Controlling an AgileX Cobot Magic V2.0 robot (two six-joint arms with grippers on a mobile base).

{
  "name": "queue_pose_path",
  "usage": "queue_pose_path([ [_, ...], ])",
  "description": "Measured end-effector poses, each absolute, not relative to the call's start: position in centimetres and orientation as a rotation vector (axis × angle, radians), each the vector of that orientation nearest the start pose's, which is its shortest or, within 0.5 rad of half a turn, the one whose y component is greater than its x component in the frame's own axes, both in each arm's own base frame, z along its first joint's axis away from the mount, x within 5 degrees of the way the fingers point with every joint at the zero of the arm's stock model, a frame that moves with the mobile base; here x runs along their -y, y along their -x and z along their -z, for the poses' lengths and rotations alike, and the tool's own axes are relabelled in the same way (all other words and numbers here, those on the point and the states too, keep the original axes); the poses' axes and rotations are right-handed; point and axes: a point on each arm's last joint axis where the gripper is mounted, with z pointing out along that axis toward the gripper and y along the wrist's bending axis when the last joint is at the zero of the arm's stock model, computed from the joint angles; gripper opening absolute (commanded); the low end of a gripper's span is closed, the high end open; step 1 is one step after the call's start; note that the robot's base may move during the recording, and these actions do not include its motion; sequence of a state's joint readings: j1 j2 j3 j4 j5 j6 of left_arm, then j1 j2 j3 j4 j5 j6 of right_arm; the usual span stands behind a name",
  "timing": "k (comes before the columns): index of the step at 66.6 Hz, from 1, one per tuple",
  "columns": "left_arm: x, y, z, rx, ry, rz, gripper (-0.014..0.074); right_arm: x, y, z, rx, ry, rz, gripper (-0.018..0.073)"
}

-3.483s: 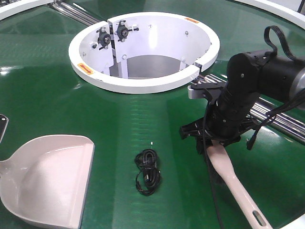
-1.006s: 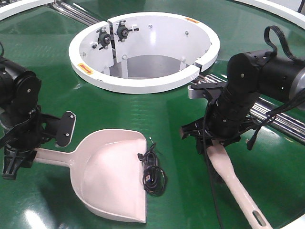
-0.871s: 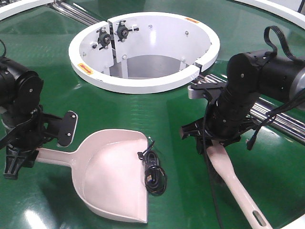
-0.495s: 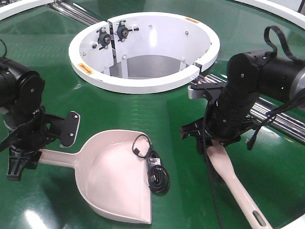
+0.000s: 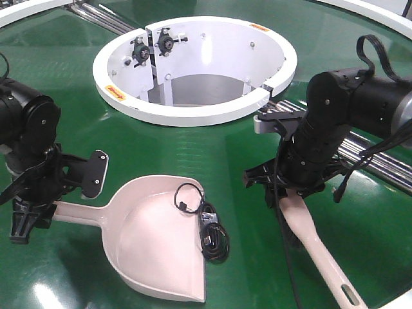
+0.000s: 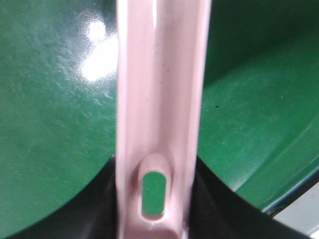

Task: Clean and inspect green conveyor with broom and dustpan
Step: 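Sweep the brush with the right gripper, pushing the cable into the dustpan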

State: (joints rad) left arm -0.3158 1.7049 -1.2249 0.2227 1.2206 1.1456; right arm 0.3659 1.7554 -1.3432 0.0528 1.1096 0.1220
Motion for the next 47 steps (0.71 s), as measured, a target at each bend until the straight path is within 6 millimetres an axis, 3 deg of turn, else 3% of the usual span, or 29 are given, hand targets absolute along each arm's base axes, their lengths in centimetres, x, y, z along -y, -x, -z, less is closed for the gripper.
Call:
queue_pose_path([
  [47, 7.94, -30.33, -23.3, -2.332, -2.265, -0.279, -0.0024, -12.82, -32.22, -24.42, -3.0, 0.335, -0.123, -0.0003],
])
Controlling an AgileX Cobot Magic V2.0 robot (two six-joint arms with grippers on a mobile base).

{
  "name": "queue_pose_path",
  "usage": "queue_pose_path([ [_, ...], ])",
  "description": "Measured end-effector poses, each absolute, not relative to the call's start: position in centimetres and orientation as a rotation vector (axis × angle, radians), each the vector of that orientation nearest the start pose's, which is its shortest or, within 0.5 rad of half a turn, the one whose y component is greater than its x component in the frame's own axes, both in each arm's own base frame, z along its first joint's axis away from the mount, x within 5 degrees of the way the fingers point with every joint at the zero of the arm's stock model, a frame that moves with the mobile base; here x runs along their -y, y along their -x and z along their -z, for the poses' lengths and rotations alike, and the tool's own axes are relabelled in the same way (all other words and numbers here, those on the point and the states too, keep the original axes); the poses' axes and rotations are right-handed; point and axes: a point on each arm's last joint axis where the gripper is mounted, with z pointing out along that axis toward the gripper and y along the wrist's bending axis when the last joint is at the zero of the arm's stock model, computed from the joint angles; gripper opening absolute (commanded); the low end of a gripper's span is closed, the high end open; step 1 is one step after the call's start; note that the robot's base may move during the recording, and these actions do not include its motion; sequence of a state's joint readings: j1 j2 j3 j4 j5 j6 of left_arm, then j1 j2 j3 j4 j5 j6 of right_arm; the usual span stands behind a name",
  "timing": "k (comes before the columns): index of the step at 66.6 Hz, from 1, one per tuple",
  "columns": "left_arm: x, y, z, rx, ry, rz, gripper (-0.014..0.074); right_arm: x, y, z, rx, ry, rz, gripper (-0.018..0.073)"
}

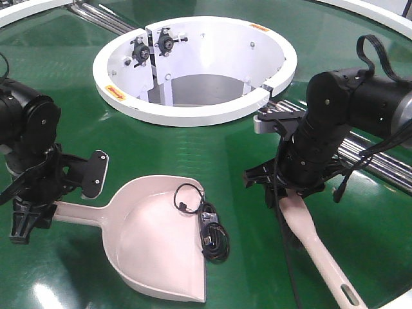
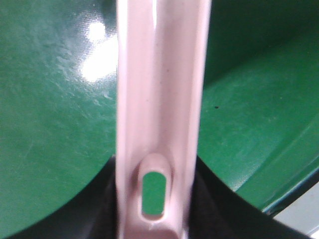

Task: Clean and inspect green conveyor with broom and dustpan
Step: 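Sweep the brush with the right gripper, pushing the cable into the dustpan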

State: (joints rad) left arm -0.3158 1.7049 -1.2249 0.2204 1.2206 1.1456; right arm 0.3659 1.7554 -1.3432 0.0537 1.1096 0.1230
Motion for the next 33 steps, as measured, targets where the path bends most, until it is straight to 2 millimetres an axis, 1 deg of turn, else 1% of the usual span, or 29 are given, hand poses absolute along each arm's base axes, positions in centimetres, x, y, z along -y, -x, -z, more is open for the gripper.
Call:
queue_pose_path([
  [14, 7.9, -30.3, -23.3, -2.332, -2.265, -0.279, -0.0024, -12.8, -32.2, -24.4, -3.005, 0.334, -0.123, -0.0003],
  [23, 7.9, -30.3, -23.3, -2.331, -2.265, -0.279, -0.0024, -13.0, -32.0, -24.3, -3.04, 0.299, -0.15, -0.0003],
  [29, 7.9, -30.3, -23.3, -2.331, -2.264, -0.279, -0.0024, -13.1, -32.1, -23.6, -3.065, 0.272, -0.164, -0.0003],
  [33, 7.9, -30.3, -23.3, -2.331, -2.264, -0.279, -0.0024, -13.4, -32.3, -22.8, -3.092, 0.255, -0.169, -0.0003],
])
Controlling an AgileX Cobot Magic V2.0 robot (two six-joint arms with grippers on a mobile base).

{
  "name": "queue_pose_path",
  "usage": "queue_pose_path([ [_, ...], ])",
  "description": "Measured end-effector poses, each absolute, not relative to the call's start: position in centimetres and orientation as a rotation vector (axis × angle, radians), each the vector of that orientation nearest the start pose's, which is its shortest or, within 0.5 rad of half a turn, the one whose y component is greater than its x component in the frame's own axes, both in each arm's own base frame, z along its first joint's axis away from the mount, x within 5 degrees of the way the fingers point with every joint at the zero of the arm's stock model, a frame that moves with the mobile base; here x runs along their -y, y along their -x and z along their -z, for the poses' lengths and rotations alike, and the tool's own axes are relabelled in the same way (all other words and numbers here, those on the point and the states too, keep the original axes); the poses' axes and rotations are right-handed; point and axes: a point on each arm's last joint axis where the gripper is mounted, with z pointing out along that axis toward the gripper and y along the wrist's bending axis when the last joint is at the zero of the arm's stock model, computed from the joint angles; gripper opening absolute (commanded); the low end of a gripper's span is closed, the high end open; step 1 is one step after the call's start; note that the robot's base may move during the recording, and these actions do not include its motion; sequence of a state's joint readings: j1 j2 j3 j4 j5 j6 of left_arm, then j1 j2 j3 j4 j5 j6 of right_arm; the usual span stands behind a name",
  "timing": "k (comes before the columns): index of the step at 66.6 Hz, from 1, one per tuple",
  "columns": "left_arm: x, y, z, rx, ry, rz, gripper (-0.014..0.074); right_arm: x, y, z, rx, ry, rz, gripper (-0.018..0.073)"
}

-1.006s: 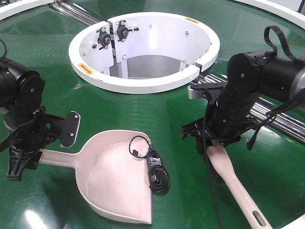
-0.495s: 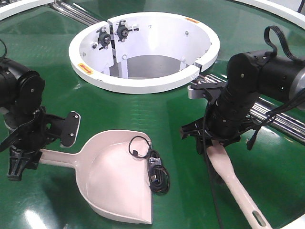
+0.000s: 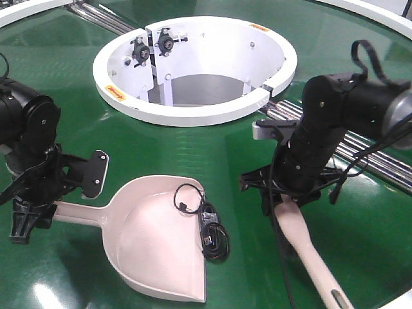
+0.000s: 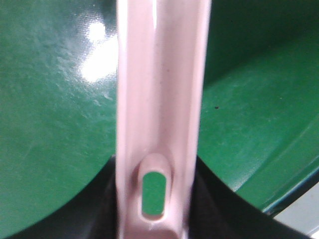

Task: Clean and inspect green conveyor with broom and dustpan
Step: 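Sweep the brush with the right gripper, pushing the cable into the dustpan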

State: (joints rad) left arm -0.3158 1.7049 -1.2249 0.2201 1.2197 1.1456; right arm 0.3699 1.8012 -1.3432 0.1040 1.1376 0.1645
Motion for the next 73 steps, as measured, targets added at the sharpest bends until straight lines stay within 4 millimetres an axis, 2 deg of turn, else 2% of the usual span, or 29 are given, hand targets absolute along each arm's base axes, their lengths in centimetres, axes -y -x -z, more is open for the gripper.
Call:
queue_pose_path([
  [14, 8.0, -30.3, -23.3, -2.332, -2.264, -0.277, -0.0024, -15.0, -32.8, -19.9, -3.148, 0.257, -0.19, -0.0003],
  [30, 8.0, -30.3, -23.3, -2.332, -2.264, -0.277, -0.0024, -17.3, -33.0, -17.8, -3.167, 0.263, -0.265, -0.0003],
  [53, 8.0, -30.3, -23.3, -2.332, -2.264, -0.277, -0.0024, -22.5, -34.6, -17.3, -3.182, 0.402, -0.322, -0.0003],
  [73, 7.9, -30.3, -23.2, -2.334, -2.268, -0.278, -0.0024, -27.6, -35.5, -18.0, -3.17, 0.551, -0.396, -0.0003],
])
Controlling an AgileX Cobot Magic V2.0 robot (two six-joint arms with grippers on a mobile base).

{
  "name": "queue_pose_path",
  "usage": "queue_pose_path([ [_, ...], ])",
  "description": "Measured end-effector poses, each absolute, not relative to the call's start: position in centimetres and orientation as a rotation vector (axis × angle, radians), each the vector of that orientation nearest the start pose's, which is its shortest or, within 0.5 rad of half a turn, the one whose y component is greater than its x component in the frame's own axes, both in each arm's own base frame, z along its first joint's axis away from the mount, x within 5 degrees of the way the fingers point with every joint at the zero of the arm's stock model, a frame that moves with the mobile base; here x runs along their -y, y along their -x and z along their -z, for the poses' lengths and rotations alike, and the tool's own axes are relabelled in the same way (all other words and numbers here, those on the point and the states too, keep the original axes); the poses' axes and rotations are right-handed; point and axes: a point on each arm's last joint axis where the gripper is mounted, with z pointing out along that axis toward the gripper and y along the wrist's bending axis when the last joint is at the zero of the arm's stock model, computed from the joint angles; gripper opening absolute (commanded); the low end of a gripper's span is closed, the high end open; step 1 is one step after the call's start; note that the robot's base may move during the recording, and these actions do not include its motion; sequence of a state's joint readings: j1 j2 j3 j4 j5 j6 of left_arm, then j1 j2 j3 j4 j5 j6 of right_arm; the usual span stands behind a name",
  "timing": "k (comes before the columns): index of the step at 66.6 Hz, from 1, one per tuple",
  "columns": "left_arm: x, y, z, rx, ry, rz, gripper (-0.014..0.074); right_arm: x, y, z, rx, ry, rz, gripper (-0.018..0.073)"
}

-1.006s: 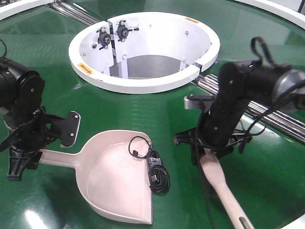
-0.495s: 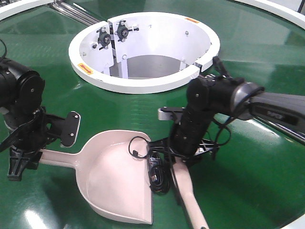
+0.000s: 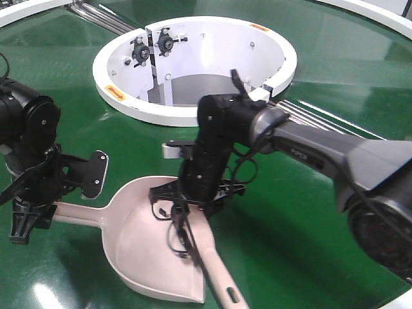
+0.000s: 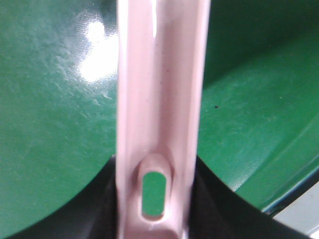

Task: Clean and inspect green conveyor with broom and dustpan
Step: 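Sweep the brush with the right gripper, pushing the cable into the dustpan, then move the brush back with the right gripper and lower it onto the belt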

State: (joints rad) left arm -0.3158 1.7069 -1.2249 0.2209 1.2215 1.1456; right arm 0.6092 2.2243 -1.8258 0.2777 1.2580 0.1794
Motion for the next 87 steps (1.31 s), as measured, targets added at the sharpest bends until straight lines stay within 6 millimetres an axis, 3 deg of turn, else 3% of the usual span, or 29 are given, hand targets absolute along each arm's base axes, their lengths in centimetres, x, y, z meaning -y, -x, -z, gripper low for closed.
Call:
queue_pose_path([
  [13, 8.0, -30.4, -23.2, -2.335, -2.269, -0.275, -0.0024, -30.8, -35.5, -18.1, -3.118, 0.57, -0.512, -0.0003],
  [36, 8.0, -30.4, -23.2, -2.335, -2.269, -0.275, -0.0022, -30.9, -35.5, -18.3, -3.115, 0.558, -0.517, -0.0003],
  [53, 8.0, -30.4, -23.2, -2.335, -2.266, -0.271, -0.0022, -30.3, -35.2, -22.2, -3.018, 0.574, -0.515, -0.0003],
  [70, 8.0, -30.4, -23.2, -2.335, -2.265, -0.27, -0.0024, -27.0, -35.4, -27.5, -2.895, 0.519, -0.472, -0.0003],
  [87, 8.0, -30.4, -23.2, -2.335, -2.265, -0.27, -0.0023, -20.0, -34.8, -27.9, -2.953, 0.406, -0.367, -0.0003],
])
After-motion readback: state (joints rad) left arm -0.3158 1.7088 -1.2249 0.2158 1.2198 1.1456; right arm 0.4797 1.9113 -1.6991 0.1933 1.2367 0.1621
